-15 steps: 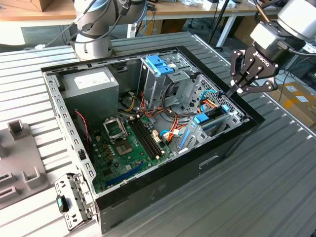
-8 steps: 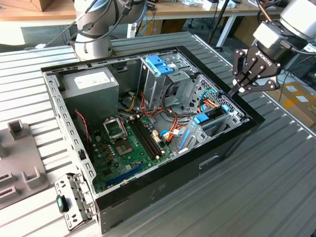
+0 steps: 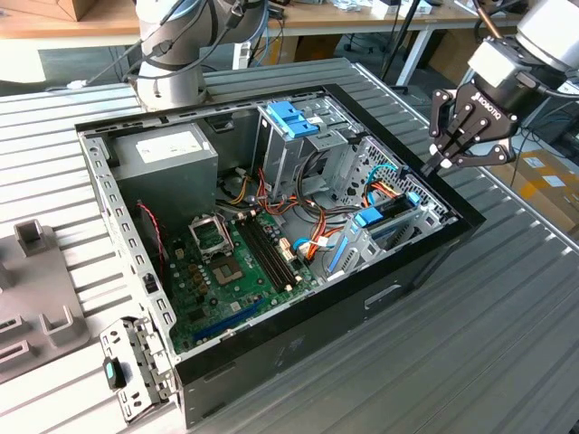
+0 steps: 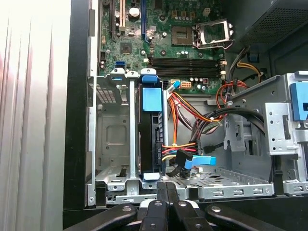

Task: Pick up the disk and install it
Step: 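Insert the disk into the insertion slot, then insert the first disk wire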

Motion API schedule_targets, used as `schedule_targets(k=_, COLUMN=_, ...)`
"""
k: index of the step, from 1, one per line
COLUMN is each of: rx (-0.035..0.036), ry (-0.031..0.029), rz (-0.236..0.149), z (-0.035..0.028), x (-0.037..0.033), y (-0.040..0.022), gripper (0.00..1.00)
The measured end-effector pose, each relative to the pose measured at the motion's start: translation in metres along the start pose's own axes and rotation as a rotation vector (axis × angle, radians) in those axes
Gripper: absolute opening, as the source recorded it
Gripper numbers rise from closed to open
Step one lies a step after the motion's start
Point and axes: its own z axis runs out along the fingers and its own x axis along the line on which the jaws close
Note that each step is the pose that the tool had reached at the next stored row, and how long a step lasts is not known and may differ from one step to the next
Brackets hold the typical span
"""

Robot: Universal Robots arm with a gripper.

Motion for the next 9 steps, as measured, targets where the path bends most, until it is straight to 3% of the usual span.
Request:
schedule_targets(k=6, rx=0.0, ry=0.0, rz=0.0, z=0.0, x=0.0, y=-0.0001, gripper=0.11)
schedule_targets(k=7, rx=0.0, ry=0.0, rz=0.0, z=-0.0001, x=0.0, y=-0.0003, gripper=0.17)
schedule_targets(k=8, rx=0.0, ry=0.0, rz=0.0, z=-0.0001, x=0.0, y=-0.0004, gripper=0.48)
schedule_targets(k=9, rx=0.0, ry=-0.0001, rz=0.0, z=0.0, x=0.0, y=-0.0005, gripper=0.48)
